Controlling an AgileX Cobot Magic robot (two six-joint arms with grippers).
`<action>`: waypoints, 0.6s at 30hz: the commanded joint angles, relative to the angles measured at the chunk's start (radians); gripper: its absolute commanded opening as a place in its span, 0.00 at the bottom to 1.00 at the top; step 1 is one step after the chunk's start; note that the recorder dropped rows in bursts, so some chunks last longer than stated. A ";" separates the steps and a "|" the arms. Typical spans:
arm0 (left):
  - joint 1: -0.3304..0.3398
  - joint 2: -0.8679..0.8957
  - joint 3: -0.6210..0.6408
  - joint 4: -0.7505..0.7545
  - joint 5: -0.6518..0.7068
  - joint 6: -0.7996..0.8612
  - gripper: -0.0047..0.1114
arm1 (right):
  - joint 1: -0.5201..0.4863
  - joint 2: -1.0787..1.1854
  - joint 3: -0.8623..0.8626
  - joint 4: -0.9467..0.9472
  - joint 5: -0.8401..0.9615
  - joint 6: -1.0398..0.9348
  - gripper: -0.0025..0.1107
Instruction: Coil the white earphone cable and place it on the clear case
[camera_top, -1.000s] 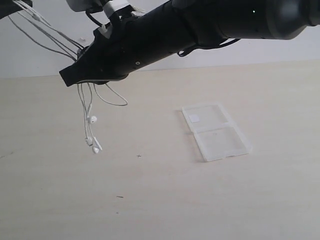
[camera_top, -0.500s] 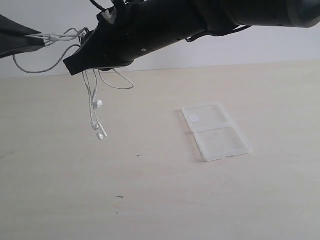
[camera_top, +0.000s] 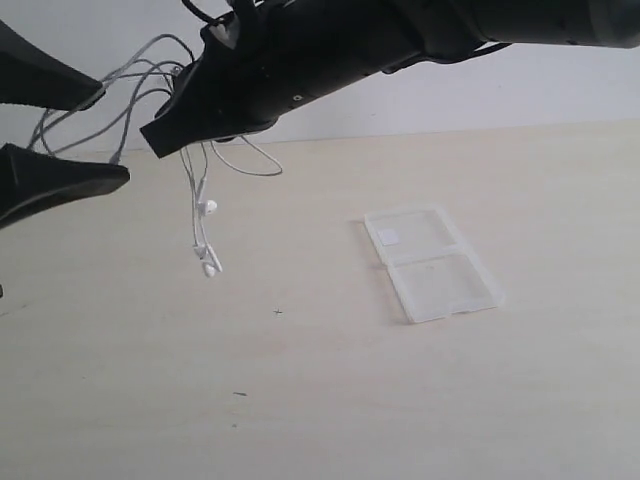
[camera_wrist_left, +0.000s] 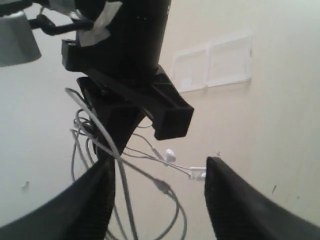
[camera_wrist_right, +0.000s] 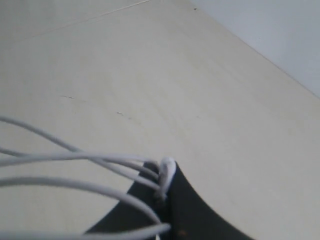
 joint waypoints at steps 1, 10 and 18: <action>-0.001 0.003 -0.005 -0.011 0.068 -0.054 0.52 | -0.001 -0.012 -0.002 -0.103 0.003 0.038 0.02; -0.001 -0.054 -0.005 0.050 0.155 -0.136 0.46 | 0.001 -0.035 -0.002 -0.398 0.042 0.130 0.02; -0.001 -0.064 -0.005 0.062 0.203 -0.297 0.35 | 0.001 -0.091 -0.002 -0.561 0.082 0.149 0.02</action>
